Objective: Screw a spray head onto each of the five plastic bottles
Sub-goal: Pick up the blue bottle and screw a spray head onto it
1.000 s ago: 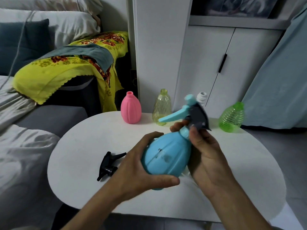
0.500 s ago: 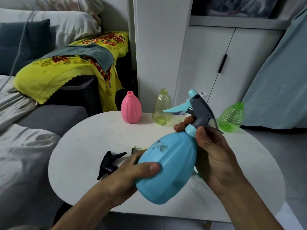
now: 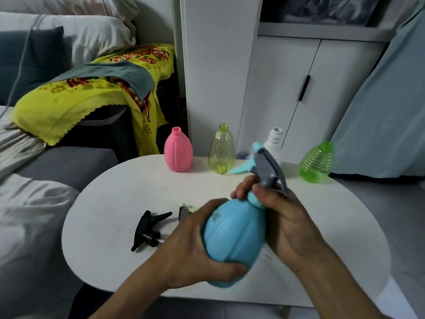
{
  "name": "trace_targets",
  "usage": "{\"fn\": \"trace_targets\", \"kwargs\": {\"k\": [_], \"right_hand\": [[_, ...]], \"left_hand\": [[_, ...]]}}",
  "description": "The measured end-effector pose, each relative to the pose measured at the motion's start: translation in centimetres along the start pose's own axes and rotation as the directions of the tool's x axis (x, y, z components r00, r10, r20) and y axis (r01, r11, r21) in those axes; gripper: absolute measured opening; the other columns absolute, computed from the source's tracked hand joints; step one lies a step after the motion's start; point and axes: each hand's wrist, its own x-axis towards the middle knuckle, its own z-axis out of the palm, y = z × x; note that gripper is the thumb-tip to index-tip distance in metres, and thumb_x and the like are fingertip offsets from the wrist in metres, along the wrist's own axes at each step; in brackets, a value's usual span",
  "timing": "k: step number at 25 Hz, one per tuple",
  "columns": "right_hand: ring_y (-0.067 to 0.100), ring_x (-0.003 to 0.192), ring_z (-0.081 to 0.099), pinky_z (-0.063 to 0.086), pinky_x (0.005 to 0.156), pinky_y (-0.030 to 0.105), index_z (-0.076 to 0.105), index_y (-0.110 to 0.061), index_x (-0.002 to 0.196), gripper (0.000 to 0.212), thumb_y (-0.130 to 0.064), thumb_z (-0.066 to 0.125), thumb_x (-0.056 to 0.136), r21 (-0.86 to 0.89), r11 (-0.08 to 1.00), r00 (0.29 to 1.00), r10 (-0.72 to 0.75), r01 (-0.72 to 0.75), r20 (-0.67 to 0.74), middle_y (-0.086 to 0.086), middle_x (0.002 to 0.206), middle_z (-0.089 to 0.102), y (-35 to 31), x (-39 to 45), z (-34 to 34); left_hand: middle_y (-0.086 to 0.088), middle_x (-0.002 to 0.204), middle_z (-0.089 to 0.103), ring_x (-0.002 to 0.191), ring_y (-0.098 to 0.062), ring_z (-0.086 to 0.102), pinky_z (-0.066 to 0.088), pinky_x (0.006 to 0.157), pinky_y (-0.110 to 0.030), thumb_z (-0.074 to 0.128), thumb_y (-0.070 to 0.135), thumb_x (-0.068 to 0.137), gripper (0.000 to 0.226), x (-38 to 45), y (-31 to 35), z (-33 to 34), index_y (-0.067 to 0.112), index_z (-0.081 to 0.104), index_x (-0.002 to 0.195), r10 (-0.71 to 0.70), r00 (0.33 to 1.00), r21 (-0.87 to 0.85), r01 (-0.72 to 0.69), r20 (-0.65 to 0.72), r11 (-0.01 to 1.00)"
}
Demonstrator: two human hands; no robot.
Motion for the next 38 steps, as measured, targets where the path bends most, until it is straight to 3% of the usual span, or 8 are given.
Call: {"fn": "trace_targets", "kwargs": {"k": [3,5,15,18,24,32,34,38], "right_hand": [[0.026,0.085,0.066,0.052,0.086,0.033,0.057,-0.013,0.06,0.04,-0.042,0.078,0.077,-0.064,0.995,0.996,0.083,-0.081,0.031,0.012,0.07,0.067,-0.1,0.0,0.3],[0.027,0.079,0.065,0.052,0.081,0.031,0.049,-0.016,0.051,0.045,-0.04,0.077,0.077,-0.09,0.992,0.992,0.078,-0.086,-0.095,0.01,0.06,0.062,0.4,0.1,0.9],[0.016,0.06,0.063,0.056,0.07,0.045,0.059,-0.026,0.047,0.037,-0.04,0.07,0.08,-0.313,0.949,0.856,-0.136,-0.031,-0.499,-0.004,0.053,0.062,1.6,1.2,1.8],[0.019,0.062,0.065,0.057,0.073,0.048,0.06,-0.026,0.048,0.035,-0.049,0.068,0.073,-0.303,0.946,0.792,-0.098,-0.114,-0.603,-0.004,0.055,0.064,2.6,2.2,2.5],[0.009,0.058,0.061,0.05,0.072,0.036,0.06,-0.022,0.051,0.034,-0.035,0.065,0.082,-0.438,0.899,0.895,-0.201,0.007,-0.397,-0.004,0.053,0.063,2.6,2.8,3.5],[0.003,0.051,0.064,0.047,0.059,0.026,0.061,-0.022,0.054,0.035,-0.041,0.071,0.081,-0.376,0.921,0.783,-0.155,-0.107,-0.603,-0.007,0.054,0.067,3.7,2.7,4.3],[-0.001,0.062,0.068,0.047,0.062,0.024,0.068,-0.023,0.07,0.03,-0.051,0.076,0.076,-0.343,0.923,0.812,-0.065,-0.171,-0.58,-0.013,0.067,0.073,3.6,2.6,4.1],[-0.004,0.109,0.057,0.047,0.082,0.022,0.058,-0.041,0.118,0.066,-0.059,0.082,0.06,-0.423,0.857,0.939,0.176,-0.294,-0.296,-0.023,0.119,0.063,3.8,1.6,3.7]], "left_hand": [[0.022,0.115,0.062,0.103,-0.002,0.063,0.056,0.075,-0.019,0.09,0.037,0.056,0.079,-0.2,-0.1,-0.4,0.05,0.05,0.122,0.012,0.992,-0.001,-0.012,0.127,1.0],[0.023,0.115,0.061,0.103,-0.001,0.063,0.055,0.077,-0.019,0.09,0.041,0.053,0.082,-0.4,0.1,0.1,0.052,0.048,0.123,0.002,0.999,0.033,-0.003,0.032,0.999],[0.04,0.124,0.039,0.113,0.008,0.046,0.04,0.086,-0.004,0.08,0.055,0.054,0.103,0.0,-1.4,2.6,0.053,0.018,0.136,0.092,0.984,0.264,-0.049,-0.152,0.963],[0.026,0.129,0.041,0.113,0.004,0.046,0.044,0.092,-0.015,0.08,0.062,0.054,0.1,0.9,-2.1,3.6,0.049,0.023,0.135,0.145,0.969,0.316,-0.075,-0.201,0.946],[0.017,0.111,0.064,0.098,-0.005,0.064,0.058,0.079,-0.032,0.091,0.049,0.048,0.087,1.4,-2.7,1.8,0.045,0.046,0.122,0.064,0.963,0.148,-0.025,-0.261,0.989],[0.018,0.115,0.054,0.101,-0.009,0.058,0.054,0.084,-0.035,0.086,0.055,0.048,0.095,0.7,-3.2,3.2,0.039,0.034,0.127,0.095,0.932,0.31,0.02,-0.349,0.95],[0.02,0.113,0.052,0.101,-0.007,0.057,0.055,0.082,-0.028,0.086,0.054,0.047,0.098,1.0,-3.1,2.9,0.039,0.032,0.127,0.08,0.935,0.324,0.039,-0.346,0.945],[0.026,0.106,0.048,0.088,-0.001,0.062,0.055,0.058,-0.011,0.08,0.058,0.044,0.094,3.5,-4.1,-3.5,0.044,0.03,0.122,0.036,0.857,0.182,0.069,-0.514,0.981]]}}
